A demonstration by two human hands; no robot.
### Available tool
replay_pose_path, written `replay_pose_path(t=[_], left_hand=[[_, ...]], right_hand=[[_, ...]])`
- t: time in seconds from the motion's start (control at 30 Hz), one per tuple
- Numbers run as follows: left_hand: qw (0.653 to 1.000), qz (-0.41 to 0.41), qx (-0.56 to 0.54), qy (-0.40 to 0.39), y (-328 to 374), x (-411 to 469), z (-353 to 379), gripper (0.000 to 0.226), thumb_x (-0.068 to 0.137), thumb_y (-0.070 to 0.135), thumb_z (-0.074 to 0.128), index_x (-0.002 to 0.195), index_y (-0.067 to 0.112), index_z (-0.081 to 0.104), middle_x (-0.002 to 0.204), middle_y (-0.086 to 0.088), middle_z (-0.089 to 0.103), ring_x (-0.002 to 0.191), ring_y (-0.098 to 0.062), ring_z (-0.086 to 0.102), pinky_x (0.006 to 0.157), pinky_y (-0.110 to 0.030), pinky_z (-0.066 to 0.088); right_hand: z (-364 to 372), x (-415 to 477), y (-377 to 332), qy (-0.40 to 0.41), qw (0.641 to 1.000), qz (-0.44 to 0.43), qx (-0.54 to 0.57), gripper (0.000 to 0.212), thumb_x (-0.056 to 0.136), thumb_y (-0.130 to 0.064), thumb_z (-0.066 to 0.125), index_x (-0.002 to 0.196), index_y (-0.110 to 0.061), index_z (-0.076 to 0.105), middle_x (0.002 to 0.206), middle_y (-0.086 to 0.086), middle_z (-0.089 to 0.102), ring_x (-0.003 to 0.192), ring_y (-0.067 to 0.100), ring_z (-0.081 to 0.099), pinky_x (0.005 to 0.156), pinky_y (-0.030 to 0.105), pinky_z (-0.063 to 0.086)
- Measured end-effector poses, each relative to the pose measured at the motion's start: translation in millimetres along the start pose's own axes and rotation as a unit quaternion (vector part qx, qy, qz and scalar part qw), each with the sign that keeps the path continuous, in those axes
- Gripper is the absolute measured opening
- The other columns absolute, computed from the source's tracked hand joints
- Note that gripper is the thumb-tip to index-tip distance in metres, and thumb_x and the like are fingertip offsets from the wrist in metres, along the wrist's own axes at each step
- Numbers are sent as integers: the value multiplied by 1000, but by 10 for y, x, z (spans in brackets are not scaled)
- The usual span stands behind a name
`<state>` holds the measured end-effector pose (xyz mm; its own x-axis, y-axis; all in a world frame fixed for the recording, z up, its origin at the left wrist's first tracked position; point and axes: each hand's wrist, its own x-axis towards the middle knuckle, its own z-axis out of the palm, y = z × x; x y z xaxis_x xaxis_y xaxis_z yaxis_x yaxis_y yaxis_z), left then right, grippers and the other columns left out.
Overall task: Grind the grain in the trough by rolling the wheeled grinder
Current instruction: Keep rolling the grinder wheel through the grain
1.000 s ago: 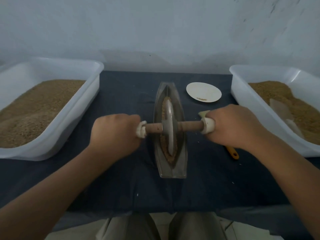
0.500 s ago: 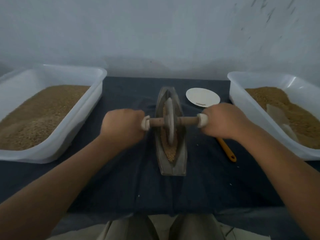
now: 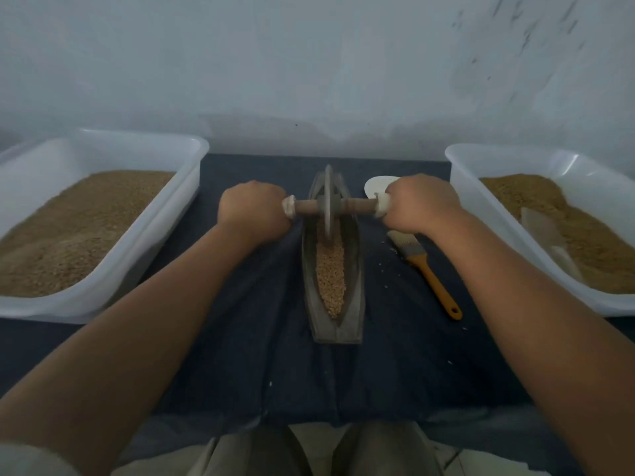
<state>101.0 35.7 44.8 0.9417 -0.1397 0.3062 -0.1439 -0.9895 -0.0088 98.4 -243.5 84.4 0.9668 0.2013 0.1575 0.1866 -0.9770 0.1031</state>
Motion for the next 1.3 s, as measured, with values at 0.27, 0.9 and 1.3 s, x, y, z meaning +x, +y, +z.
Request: replay_pose_path(t=[0.27, 0.9, 1.3], left_hand=[[986, 98, 46, 125, -133, -926, 3, 39, 84, 51, 58, 61, 31, 33, 49, 14, 32, 38, -8, 29, 47, -17, 19], [981, 125, 41, 144, -60, -776, -51, 38, 90, 56, 35, 63, 32, 23, 51, 13, 32, 40, -9, 27, 49, -20, 17], [999, 36, 36, -6, -22, -119, -50, 38, 91, 54, 53, 66, 25, 51, 68, 6, 57, 58, -20, 52, 57, -31, 41]], right_hand=[[-5, -695, 149, -155, 981, -56, 102, 46, 53, -73, 44, 72, -37, 65, 68, -18, 66, 59, 7, 62, 53, 32, 47], [199, -834, 145, -79, 993, -15, 85, 47, 54, -73, 36, 70, -38, 62, 58, -13, 58, 57, 3, 55, 48, 29, 35], [144, -167, 66, -42, 999, 18, 25, 25, 80, -47, 53, 69, -26, 60, 69, -4, 65, 61, 15, 57, 55, 32, 48]])
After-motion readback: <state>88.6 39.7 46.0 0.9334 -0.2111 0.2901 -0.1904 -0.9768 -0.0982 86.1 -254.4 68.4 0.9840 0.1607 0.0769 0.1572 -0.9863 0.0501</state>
